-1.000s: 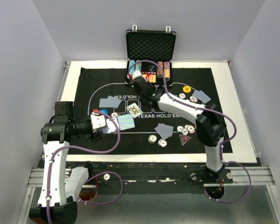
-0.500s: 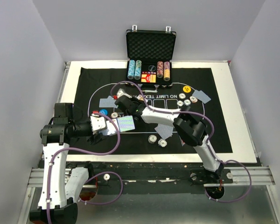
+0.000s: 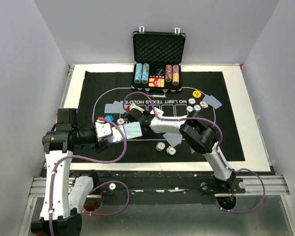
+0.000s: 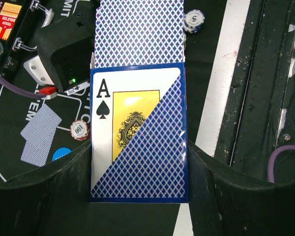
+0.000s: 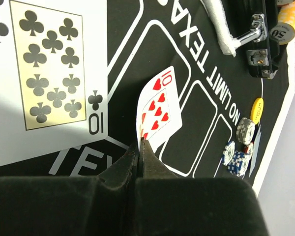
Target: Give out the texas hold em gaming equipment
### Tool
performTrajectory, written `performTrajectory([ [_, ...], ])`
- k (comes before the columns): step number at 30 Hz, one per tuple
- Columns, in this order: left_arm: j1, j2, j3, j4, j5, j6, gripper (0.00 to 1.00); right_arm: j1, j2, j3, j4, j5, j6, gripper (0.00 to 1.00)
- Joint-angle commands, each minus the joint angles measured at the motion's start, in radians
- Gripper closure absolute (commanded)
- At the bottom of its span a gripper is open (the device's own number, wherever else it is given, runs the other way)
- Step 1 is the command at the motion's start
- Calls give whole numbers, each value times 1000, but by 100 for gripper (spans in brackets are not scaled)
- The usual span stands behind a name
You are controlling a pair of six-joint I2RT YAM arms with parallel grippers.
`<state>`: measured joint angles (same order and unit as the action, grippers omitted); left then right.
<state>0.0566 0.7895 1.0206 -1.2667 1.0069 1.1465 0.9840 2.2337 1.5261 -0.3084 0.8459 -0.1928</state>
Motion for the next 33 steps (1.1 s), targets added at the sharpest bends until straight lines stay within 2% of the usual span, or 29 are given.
performTrajectory([
  [1,-3,-1,21,-3,52,1,56,4,-36,-20,-28,-105,84,90],
  [3,-4,-3,24,-3,48,1,56,5,-45,-24,-31,-145,96,84],
  [8,-4,-1,29,0,47,-2,56,4,-65,-32,-21,-211,118,80],
  [12,-3,-1,27,4,44,-2,56,4,-68,-34,-35,-237,119,60],
  [15,-3,1,27,6,45,-1,56,4,-83,-38,-43,-257,136,53],
  [26,-3,2,30,4,48,1,56,-19,-224,-37,-61,-404,243,47],
  [33,-4,4,32,4,52,2,55,-117,-364,-30,-106,-533,392,38],
])
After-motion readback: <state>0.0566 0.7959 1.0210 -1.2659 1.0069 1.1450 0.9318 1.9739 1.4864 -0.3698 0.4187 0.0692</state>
